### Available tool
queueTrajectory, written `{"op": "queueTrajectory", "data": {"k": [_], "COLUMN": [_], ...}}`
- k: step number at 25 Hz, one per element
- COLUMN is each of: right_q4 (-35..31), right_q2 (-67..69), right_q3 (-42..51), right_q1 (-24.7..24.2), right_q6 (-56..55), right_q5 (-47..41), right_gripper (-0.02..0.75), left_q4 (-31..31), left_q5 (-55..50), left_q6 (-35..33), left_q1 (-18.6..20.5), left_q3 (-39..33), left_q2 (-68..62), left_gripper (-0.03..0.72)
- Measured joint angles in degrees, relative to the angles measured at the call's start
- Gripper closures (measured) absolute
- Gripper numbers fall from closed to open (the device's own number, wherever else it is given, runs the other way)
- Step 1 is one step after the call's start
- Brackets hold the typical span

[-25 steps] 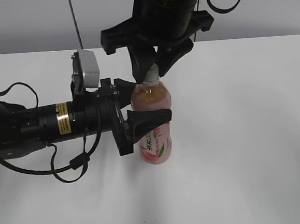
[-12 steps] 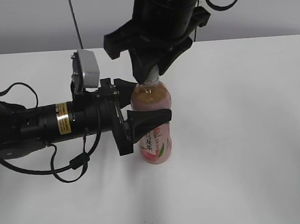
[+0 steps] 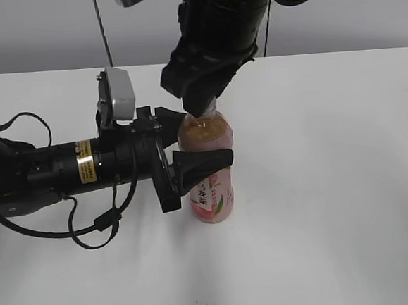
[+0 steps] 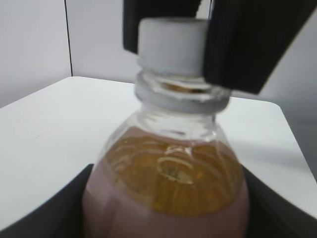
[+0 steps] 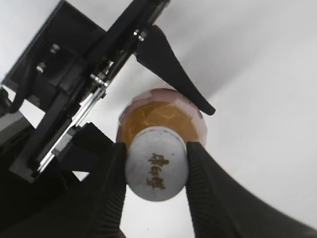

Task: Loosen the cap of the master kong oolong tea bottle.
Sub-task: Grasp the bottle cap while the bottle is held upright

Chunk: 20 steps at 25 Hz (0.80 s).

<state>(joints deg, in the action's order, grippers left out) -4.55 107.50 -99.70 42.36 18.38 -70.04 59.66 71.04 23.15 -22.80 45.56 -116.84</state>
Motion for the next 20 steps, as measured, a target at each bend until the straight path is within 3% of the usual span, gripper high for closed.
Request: {"op": "queueTrajectory", "data": {"k": [20], "right_q4": [0.0], "right_q2": [0.0], "right_q3": [-0.05], "right_q1": [0.0], "right_q6": [32.53], "right_q5": [-0.16], "right_gripper": [0.458], "left_q4": [0.5], "left_q5": [0.1], "left_q6": [-0.17], "left_q1": [0.06], "left_q3": [0.0], "left_q2": [0.0], "left_gripper": [0.223]}}
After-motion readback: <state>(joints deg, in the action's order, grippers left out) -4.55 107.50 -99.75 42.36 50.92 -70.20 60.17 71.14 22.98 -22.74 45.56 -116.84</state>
